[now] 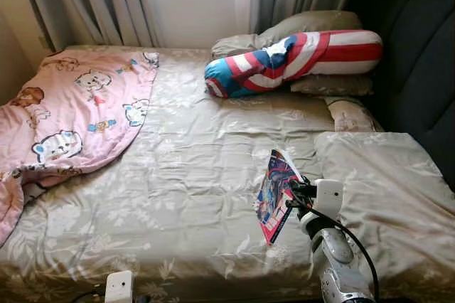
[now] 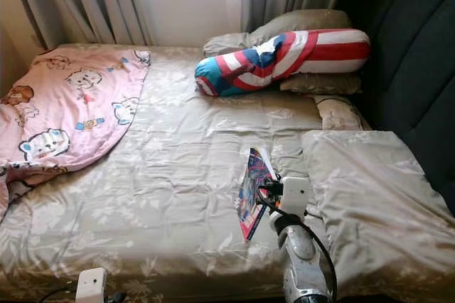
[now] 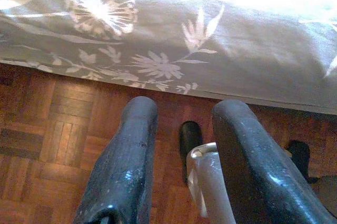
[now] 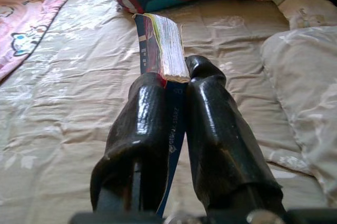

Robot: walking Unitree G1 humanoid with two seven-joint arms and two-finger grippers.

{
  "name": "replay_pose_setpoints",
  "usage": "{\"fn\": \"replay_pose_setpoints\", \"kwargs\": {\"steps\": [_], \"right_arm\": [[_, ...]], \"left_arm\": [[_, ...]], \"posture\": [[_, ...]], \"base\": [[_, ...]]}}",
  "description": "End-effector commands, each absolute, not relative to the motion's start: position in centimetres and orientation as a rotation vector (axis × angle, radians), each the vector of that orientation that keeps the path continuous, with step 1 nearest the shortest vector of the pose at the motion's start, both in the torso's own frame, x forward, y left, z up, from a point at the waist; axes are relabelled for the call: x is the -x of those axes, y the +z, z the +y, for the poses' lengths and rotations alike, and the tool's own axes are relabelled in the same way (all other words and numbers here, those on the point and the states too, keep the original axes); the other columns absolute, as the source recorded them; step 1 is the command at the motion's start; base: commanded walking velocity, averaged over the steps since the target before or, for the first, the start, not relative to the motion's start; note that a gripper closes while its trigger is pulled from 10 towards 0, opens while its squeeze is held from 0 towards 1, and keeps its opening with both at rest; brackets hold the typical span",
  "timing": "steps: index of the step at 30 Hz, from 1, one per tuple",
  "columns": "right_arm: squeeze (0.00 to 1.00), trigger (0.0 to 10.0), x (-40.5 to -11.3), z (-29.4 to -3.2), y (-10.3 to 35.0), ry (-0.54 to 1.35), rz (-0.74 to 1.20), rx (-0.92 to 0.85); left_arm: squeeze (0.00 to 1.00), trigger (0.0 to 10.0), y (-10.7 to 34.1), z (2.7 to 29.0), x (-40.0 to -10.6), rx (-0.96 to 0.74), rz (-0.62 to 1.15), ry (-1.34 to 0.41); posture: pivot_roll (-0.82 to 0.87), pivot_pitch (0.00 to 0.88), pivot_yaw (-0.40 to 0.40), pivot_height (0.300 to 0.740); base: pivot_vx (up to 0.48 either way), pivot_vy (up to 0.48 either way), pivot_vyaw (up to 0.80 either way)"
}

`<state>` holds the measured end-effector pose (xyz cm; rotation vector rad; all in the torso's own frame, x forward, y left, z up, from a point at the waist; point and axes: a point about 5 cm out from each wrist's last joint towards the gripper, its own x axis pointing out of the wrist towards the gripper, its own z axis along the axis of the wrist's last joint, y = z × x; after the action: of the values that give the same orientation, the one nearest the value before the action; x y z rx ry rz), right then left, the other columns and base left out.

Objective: Clean up the room

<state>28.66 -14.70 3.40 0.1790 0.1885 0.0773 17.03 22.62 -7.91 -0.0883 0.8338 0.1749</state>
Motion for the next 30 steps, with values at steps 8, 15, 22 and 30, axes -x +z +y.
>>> {"fn": "replay_pose_setpoints", "kwargs": {"steps": [8,15,22,30], "right_arm": [[0.0,10.0,-28.91,-14.99,4.08,0.071,0.153,-0.181],[0.0,10.0,-28.97,-14.93,4.05,0.081,0.157,-0.184],[0.0,10.0,-28.99,-14.87,4.07,0.092,0.16,-0.181],[0.0,10.0,-28.8,-14.7,3.91,0.104,0.166,-0.183]], "left_arm": [[0.0,10.0,-8.26,22.86,-16.32,0.081,0.878,0.163],[0.0,10.0,-8.21,23.02,-16.35,0.084,0.876,0.165],[0.0,10.0,-8.13,23.05,-16.46,0.088,0.869,0.163],[0.0,10.0,-8.13,23.0,-16.47,0.092,0.865,0.161]], "posture": [[-0.04,0.001,-0.008,0.74],[-0.04,0.0,-0.006,0.74],[-0.04,0.0,-0.007,0.74],[-0.04,0.003,-0.007,0.74]], "base": [[0.0,0.0,0.0],[0.0,0.0,0.0],[0.0,0.0,0.0],[0.03,0.0,0.0]]}}
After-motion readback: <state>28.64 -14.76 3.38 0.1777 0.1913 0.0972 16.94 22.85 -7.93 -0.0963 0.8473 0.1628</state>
